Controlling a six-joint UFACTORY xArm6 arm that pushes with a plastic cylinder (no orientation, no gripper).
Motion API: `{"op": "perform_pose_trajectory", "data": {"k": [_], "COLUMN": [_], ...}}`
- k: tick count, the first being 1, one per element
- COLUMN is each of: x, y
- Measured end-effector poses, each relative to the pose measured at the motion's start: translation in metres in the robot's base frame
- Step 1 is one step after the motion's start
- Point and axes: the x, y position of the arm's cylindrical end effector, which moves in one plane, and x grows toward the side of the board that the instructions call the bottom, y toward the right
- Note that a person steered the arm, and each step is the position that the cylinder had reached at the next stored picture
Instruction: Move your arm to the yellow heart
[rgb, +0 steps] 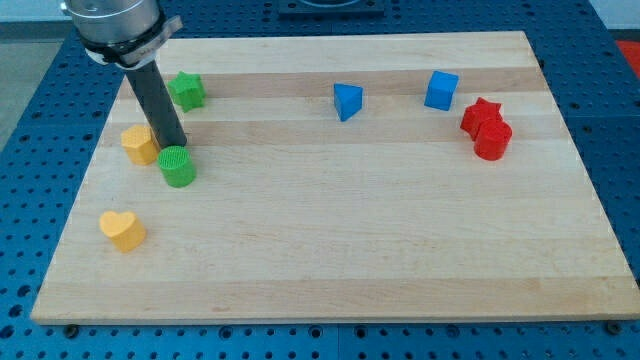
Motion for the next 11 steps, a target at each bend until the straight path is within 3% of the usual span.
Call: {"op": "perform_pose_trajectory", "data": {"k": [2, 4, 5, 6, 7, 10, 11], "x": [0.055, 0.055, 0.058, 0.094, 0.141, 0.166, 0.156], "y": [0.011, 0.038, 0.1, 0.15, 0.144, -0.09, -0.107]}}
